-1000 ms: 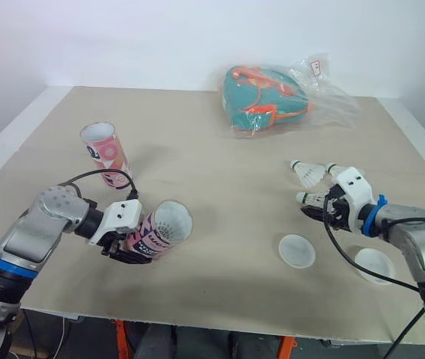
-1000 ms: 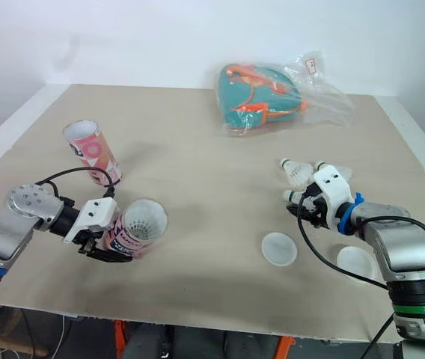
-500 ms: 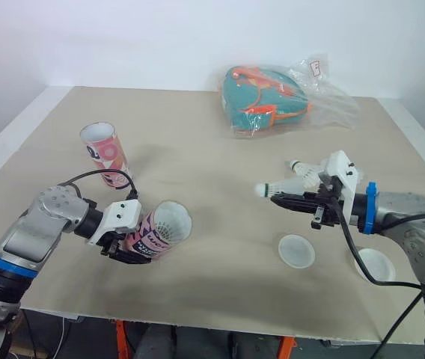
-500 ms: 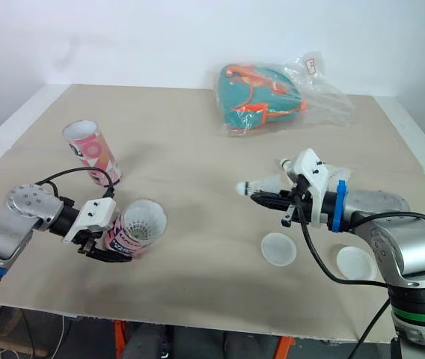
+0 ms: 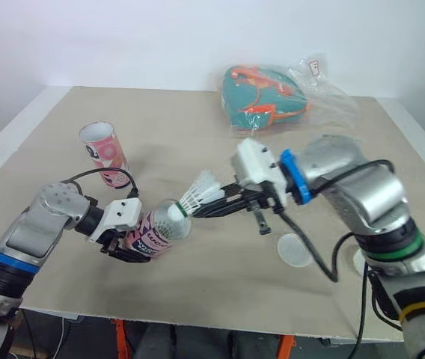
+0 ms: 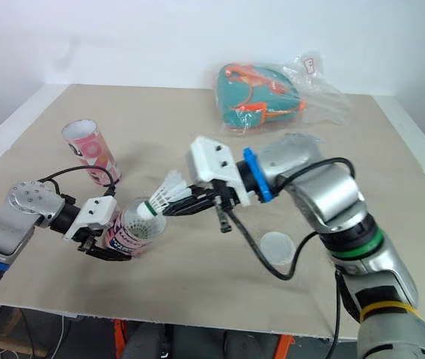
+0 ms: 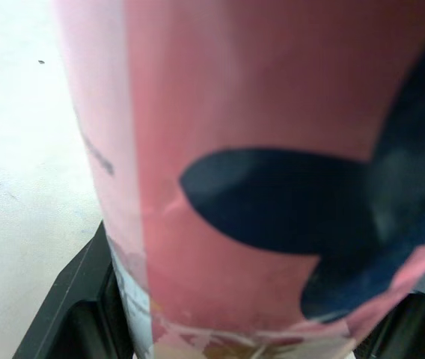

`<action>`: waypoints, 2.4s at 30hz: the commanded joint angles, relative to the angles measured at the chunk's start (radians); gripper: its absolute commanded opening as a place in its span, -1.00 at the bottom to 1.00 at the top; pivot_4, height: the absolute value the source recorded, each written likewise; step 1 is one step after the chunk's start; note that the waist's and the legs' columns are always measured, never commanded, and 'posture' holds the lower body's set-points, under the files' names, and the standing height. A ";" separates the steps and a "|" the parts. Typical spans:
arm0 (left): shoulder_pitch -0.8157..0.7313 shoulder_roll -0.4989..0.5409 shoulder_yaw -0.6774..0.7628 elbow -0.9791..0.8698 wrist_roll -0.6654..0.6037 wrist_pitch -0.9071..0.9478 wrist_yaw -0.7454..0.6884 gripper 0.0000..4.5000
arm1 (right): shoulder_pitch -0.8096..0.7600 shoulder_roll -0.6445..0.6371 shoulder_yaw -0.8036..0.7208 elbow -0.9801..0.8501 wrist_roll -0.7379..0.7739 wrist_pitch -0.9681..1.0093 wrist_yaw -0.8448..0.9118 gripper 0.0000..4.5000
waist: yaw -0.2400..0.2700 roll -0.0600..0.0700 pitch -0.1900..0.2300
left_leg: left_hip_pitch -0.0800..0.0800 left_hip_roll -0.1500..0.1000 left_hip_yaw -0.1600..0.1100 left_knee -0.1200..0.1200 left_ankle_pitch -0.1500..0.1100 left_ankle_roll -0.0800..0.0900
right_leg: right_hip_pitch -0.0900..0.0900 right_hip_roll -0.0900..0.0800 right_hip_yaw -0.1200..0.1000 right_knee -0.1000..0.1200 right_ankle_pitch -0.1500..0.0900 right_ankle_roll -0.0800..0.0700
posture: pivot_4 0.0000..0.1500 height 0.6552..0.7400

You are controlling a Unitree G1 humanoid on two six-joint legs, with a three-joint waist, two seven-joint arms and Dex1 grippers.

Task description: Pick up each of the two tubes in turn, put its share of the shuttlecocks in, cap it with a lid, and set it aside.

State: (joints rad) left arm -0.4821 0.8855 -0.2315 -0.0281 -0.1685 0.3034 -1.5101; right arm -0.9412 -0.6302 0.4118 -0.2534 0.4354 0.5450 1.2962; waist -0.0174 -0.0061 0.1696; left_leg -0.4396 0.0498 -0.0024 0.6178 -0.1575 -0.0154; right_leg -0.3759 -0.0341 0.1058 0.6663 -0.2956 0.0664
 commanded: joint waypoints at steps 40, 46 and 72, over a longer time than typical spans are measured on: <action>0.092 0.026 0.009 -0.050 0.016 0.052 0.074 0.32 | -0.162 0.142 -0.029 0.208 -0.004 0.112 0.160 -0.98 | -0.002 0.000 0.000 | -0.001 0.009 0.002 -0.002 0.000 0.000 | -0.006 0.010 0.001 0.002 0.001 -0.005 | 1.00 1.00; 0.084 0.024 0.019 -0.044 0.004 0.066 0.072 0.32 | -0.185 0.164 0.042 0.197 0.007 0.283 0.152 -0.98 | -0.002 0.000 0.000 | -0.001 0.009 0.002 -0.002 0.000 0.000 | -0.007 0.010 0.002 0.003 0.002 -0.005 | 1.00 1.00; 0.090 0.040 0.057 -0.039 -0.012 0.086 0.080 0.32 | -0.263 0.446 0.201 0.424 -0.081 0.633 -0.191 -0.98 | -0.007 -0.002 -0.002 | -0.001 0.012 0.001 -0.002 0.001 -0.001 | -0.014 0.015 0.002 0.015 -0.003 -0.007 | 1.00 1.00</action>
State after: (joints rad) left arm -0.4031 0.9244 -0.1589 -0.0782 -0.2023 0.3938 -1.4657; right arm -1.2296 -0.1914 0.5738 0.1511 0.3823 1.1805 1.1354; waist -0.0248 -0.0078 0.1678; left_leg -0.4401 0.0623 -0.0014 0.6161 -0.1570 -0.0168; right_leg -0.3896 -0.0188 0.1074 0.6818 -0.2991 0.0601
